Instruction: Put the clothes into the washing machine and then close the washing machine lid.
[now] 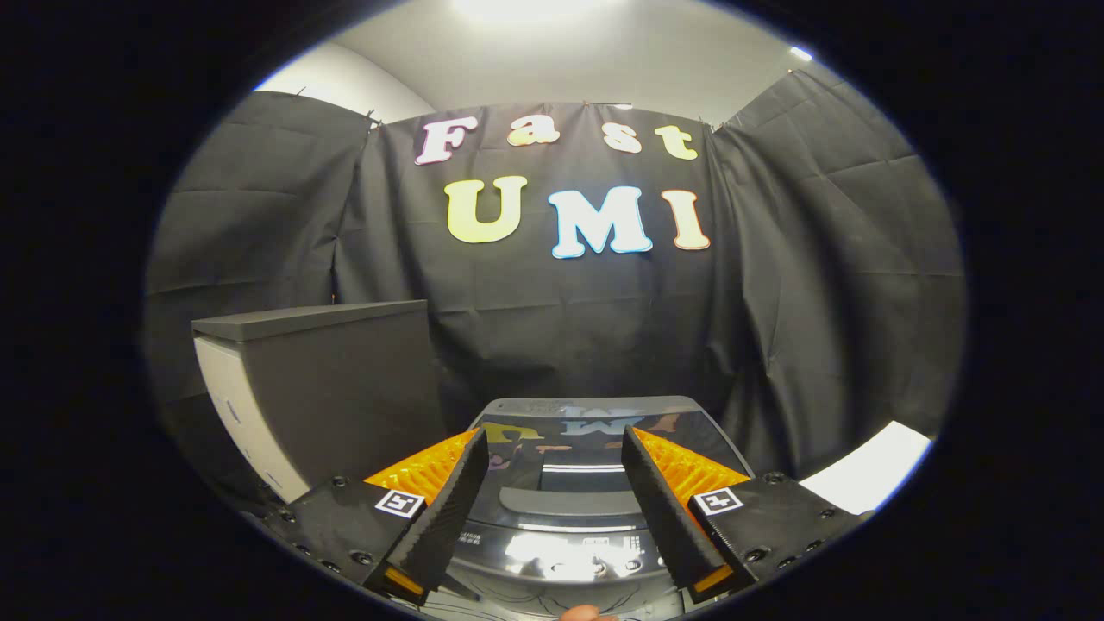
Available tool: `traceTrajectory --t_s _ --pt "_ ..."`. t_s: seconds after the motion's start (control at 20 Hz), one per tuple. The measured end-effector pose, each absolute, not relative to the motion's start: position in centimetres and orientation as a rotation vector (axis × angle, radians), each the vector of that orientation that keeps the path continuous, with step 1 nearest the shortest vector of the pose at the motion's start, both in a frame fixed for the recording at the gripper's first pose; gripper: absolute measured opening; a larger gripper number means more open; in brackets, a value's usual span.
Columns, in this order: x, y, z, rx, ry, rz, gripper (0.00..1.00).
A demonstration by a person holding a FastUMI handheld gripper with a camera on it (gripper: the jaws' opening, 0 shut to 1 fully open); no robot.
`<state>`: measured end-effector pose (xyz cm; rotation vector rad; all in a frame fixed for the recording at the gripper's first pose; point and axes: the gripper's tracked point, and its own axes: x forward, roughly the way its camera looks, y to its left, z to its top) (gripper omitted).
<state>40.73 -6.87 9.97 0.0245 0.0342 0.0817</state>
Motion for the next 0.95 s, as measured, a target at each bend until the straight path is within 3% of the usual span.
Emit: traceTrajectory --t_s 0.35,0.95 --pt "37.8 -7.5 11.6 0.004 -0.063 0.062 0.97" --pt "36.2 -7.4 10.9 0.009 -0.057 0.096 0.97"
